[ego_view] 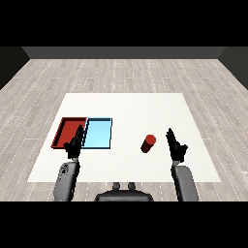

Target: Pick the red can and put it in the red box

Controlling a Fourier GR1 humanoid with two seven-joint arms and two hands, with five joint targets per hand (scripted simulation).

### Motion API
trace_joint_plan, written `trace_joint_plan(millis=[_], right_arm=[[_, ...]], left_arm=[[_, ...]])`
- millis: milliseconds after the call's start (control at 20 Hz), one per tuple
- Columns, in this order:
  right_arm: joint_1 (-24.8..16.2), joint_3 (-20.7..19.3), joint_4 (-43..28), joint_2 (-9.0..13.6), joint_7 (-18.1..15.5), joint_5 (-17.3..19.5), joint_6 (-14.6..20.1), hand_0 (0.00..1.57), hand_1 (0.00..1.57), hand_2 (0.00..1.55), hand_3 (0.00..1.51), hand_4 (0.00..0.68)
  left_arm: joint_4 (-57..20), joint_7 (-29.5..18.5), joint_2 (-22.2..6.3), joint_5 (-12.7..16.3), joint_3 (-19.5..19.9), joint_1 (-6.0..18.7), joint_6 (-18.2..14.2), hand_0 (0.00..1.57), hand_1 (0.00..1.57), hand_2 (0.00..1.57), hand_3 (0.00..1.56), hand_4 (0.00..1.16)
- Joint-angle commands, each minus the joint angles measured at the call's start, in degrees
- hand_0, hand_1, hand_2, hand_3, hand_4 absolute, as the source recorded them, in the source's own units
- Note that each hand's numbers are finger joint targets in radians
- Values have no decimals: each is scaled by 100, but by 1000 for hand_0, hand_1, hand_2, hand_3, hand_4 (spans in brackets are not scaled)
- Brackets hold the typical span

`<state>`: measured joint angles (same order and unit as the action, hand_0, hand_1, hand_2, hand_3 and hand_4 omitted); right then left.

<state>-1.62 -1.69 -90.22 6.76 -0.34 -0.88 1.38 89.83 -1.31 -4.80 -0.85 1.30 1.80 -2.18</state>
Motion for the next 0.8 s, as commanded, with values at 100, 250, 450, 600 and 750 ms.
trace_joint_plan(millis=[100,250,450,600,750], right_arm=[[-87,-571,215,530,-252,-553,-870,0,0,0,0,0],[-44,-1232,577,1180,-424,-1174,-1585,0,0,0,0,0],[-193,-1013,55,583,-1906,-1087,-1508,0,0,0,0,0],[-129,-1528,457,1044,-2222,-1493,-2083,0,0,0,0,0],[-127,-1487,895,987,-2649,-1202,-2251,0,0,0,0,0]], left_arm=[[-40,158,-4,-9,-29,8,117,0,0,0,0,0],[-549,-67,-33,47,40,120,247,0,0,0,0,0],[376,-1750,166,392,184,211,359,0,0,0,0,0],[323,-2013,200,365,127,-122,444,0,0,0,0,0],[-139,-2435,204,305,144,-134,537,0,0,0,0,0]])
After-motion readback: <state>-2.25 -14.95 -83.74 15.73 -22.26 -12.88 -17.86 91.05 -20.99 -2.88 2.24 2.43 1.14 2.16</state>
